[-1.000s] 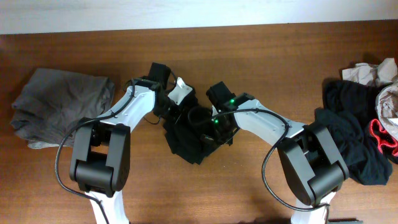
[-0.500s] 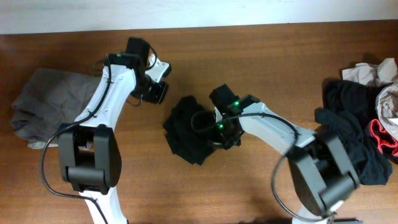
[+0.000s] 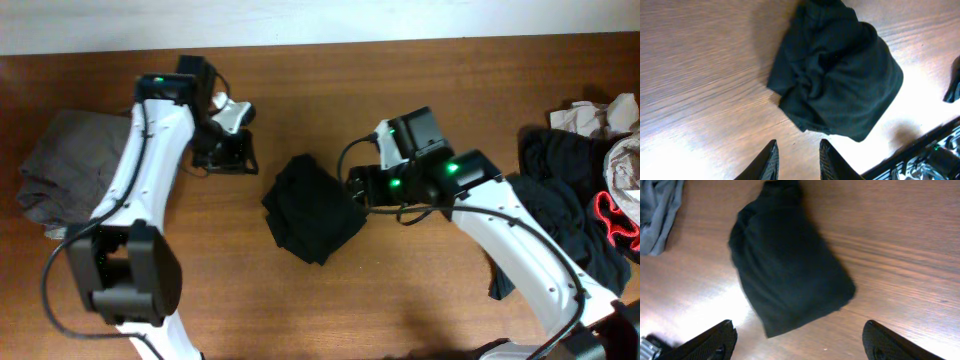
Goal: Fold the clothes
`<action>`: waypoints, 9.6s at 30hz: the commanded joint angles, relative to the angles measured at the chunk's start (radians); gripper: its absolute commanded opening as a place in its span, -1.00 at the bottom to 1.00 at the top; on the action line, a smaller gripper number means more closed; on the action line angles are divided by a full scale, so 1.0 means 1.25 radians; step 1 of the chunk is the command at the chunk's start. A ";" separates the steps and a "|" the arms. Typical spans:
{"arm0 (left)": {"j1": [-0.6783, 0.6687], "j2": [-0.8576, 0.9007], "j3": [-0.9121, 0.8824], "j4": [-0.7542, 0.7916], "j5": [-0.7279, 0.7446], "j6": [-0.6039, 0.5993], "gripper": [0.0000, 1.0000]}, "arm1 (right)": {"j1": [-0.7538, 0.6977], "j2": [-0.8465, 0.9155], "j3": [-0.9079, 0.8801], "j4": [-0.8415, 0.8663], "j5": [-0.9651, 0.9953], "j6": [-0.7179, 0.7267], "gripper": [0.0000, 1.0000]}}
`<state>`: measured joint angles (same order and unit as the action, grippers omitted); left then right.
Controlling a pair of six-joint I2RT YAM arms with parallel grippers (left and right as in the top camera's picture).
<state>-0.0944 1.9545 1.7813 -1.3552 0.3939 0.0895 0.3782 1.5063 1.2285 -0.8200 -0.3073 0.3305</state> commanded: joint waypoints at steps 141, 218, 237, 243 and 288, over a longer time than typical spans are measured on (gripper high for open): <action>0.048 -0.136 -1.017 1.350 0.489 -0.633 -0.38 | 0.091 0.420 -0.060 0.499 -0.017 0.334 -0.92; 0.713 -0.409 -0.850 1.429 0.466 -0.638 -0.99 | -0.030 -0.076 -0.055 0.080 0.168 0.157 -0.92; 0.715 -0.094 -0.845 1.430 0.313 -0.576 0.16 | -0.030 -0.077 -0.055 0.024 0.169 0.157 -0.92; 0.758 -0.137 -0.845 1.386 0.381 -0.577 0.98 | -0.030 -0.077 -0.055 0.024 0.169 0.139 -0.92; -0.124 -0.533 -0.269 0.543 -0.446 0.008 0.99 | -0.031 -0.169 0.234 0.040 0.185 -0.234 0.11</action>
<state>-0.2153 1.2724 1.4311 -0.6369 0.1093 -0.0032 0.3424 1.3151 1.5024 -0.7761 -0.1005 0.1169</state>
